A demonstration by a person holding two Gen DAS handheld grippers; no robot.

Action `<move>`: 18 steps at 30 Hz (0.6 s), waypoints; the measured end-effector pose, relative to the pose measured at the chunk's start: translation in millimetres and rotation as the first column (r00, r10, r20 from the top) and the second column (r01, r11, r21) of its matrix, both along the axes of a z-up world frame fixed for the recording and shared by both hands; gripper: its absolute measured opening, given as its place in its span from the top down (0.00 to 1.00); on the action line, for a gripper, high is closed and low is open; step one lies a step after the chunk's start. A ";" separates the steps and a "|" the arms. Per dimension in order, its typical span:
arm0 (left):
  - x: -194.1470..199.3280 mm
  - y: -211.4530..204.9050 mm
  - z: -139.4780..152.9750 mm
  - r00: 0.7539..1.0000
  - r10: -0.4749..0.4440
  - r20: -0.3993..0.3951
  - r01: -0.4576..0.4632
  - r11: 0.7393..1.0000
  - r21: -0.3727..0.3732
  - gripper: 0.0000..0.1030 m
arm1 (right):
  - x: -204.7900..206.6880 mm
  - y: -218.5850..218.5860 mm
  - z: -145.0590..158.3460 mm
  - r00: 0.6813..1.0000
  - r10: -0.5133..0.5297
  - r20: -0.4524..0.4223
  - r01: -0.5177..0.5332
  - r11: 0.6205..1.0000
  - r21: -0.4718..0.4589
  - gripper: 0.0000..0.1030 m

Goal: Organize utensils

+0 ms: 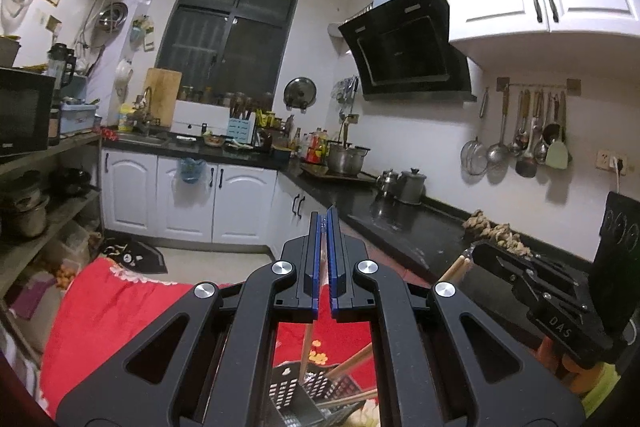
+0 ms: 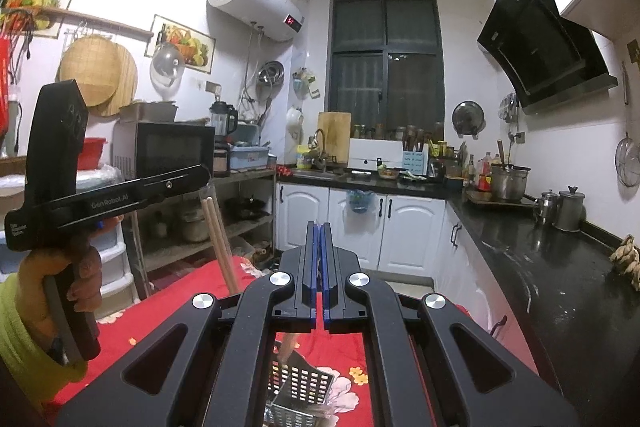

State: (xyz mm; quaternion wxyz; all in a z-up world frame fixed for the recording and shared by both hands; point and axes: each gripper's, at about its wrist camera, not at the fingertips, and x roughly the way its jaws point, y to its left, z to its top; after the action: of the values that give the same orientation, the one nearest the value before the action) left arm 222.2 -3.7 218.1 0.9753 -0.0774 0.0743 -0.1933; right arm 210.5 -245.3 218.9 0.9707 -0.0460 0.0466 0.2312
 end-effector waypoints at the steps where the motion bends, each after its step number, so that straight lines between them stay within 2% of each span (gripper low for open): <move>1: 2.4 -0.7 -4.3 1.000 0.002 -0.007 -0.002 1.000 0.005 0.99 | 2.3 2.0 -3.0 1.000 -0.002 -0.007 0.002 1.000 -0.005 0.98; 10: 19.8 -1.0 -42.5 0.996 0.002 -0.086 0.000 1.000 0.025 0.99 | 22.3 11.7 -35.6 0.996 -0.027 -0.085 0.023 0.999 -0.047 0.98; 18: 23.0 -6.8 -71.9 0.992 -0.007 -0.126 0.012 0.999 0.044 0.99 | 35.2 13.6 -56.6 0.988 -0.042 -0.146 0.037 0.999 -0.039 0.98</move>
State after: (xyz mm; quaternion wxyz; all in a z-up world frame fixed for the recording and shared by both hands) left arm 245.3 -10.5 146.3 0.9691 -0.0674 0.1405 -0.1910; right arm 245.6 -231.7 162.3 0.9681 -0.0455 0.1229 0.2138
